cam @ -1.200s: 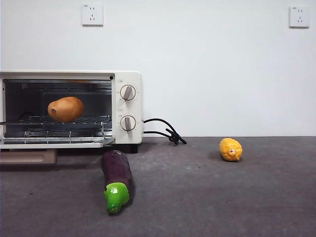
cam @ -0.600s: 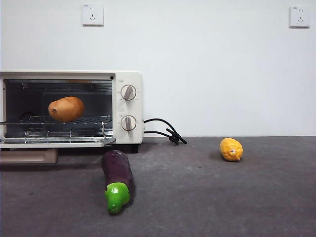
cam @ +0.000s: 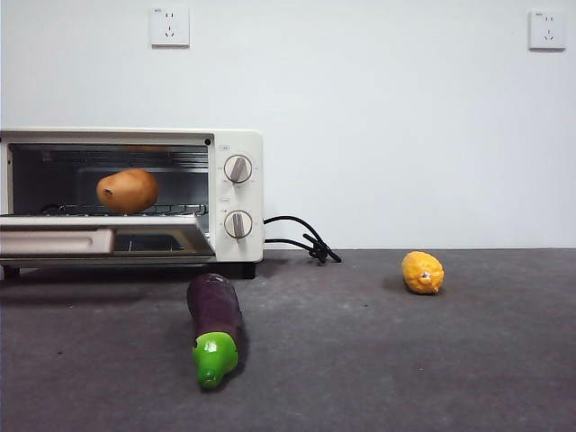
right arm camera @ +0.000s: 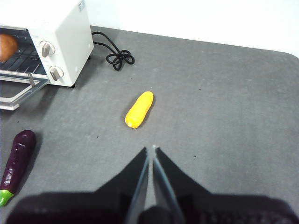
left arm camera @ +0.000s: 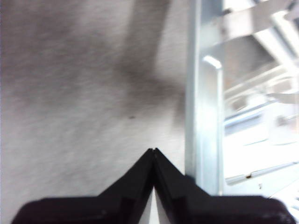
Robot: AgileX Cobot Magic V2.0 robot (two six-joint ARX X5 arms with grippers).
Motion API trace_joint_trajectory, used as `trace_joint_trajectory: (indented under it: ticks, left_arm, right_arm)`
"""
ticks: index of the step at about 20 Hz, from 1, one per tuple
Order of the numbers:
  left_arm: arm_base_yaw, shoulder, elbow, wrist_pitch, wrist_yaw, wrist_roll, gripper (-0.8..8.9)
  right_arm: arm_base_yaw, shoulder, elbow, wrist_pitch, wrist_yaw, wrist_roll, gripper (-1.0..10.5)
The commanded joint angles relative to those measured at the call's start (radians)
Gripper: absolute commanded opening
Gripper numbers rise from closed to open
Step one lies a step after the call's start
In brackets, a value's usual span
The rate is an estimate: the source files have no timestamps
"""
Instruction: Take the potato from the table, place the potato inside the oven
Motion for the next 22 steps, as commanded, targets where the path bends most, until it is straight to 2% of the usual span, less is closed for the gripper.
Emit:
trace_joint_trajectory:
  ticks: [1,7,18,22]
  left_arm:
    - [-0.020,0.003,-0.008,-0.004,0.106,0.002,-0.08]
    - [-0.008,-0.028,0.009,0.058,0.219,-0.080,-0.08]
    - [-0.026,-0.036,0.196,0.111,0.211,-0.193,-0.08]
    - [-0.034,-0.036,0.251,0.226,0.210,-0.319,-0.08]
  right_arm:
    - [0.001,-0.001,-0.008,-0.025,-0.007,0.000,0.3]
    - [0.001,-0.001,-0.008,-0.025,-0.022,0.000,0.3]
    - [0.001,-0.001,-0.008,-0.025,-0.045,0.006,0.3]
    - [0.001,-0.001,-0.008,-0.025,-0.045,0.011,0.3]
